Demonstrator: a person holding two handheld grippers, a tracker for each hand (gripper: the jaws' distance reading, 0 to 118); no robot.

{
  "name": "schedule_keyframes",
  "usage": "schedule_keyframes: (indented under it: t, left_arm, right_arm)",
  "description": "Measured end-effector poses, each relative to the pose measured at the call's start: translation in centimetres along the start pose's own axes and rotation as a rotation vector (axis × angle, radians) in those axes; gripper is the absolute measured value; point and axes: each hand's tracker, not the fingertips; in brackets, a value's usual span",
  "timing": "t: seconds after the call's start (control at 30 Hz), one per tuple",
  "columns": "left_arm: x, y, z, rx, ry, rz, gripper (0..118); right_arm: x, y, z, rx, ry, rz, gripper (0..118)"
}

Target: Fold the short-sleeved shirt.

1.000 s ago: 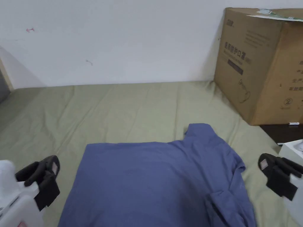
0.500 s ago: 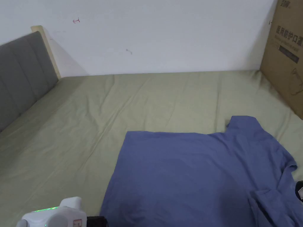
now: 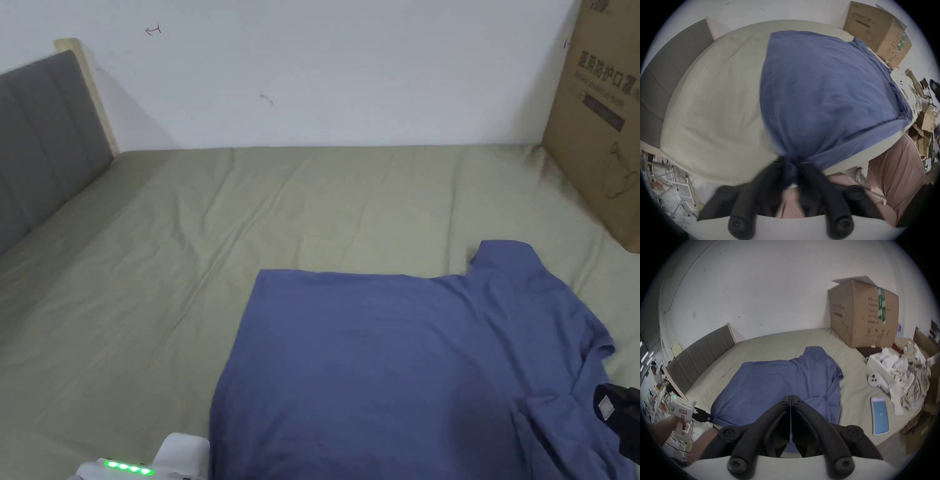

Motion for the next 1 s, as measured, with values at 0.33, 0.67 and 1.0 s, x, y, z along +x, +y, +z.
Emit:
schedule_keyframes:
  t: [0.33, 0.67, 1.0]
  left_arm:
    - [-0.1, 1.2, 4.6, 0.159, -0.092, 0.116, 6]
    - [0.6, 1.9, 6.4, 0.163, -0.06, 0.102, 6]
    - [-1.7, 0.4, 6.8, 0.146, -0.109, 0.233, 6]
  right_arm:
    - [8.1, -2.9, -4.1, -0.373, -0.054, -0.171, 115]
    - [4.9, -4.2, -9.3, -0.425, -0.13, 0.119, 100]
    - [8.1, -4.8, -5.0, -0.295, -0.082, -0.001, 0]
